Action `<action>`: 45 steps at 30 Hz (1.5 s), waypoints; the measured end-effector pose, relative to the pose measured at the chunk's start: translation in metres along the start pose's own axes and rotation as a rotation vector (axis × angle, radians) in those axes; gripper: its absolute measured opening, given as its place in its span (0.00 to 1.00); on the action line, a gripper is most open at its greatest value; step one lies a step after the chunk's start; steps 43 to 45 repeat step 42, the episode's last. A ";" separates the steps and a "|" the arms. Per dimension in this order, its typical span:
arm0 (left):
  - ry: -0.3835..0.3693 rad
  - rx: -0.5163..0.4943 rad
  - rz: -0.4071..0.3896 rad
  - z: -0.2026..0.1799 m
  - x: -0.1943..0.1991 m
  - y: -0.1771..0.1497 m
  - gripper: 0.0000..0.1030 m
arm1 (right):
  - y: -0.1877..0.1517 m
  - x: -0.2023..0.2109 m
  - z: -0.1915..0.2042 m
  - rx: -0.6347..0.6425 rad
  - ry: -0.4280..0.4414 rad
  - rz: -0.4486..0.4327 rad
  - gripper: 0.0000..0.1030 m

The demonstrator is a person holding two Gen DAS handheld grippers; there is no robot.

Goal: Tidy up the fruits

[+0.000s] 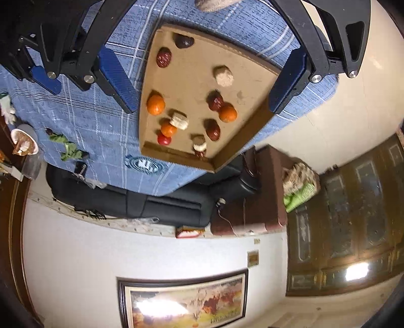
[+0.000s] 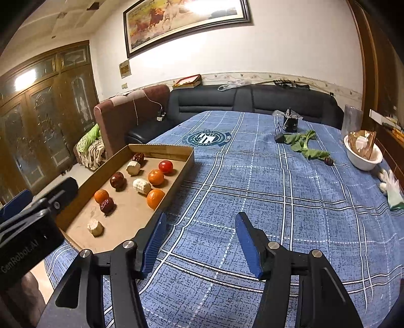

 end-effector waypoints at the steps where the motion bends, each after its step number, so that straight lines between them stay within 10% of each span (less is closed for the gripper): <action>1: -0.021 0.010 0.021 0.001 -0.002 -0.001 1.00 | 0.000 0.000 0.001 0.004 -0.001 0.002 0.61; 45: -0.038 0.096 0.128 0.025 -0.024 -0.002 1.00 | -0.012 -0.021 0.045 0.147 0.060 0.104 0.61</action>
Point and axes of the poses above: each gripper's, at about its wrist camera, not at the fingertips, and x roughly against the way its jaws point, z to its left, y to its top, the point moved 4 cm from there along -x, roughly the way its jaws point, and after that the axes turned 5 degrees about -z, right-handed, at the moved point
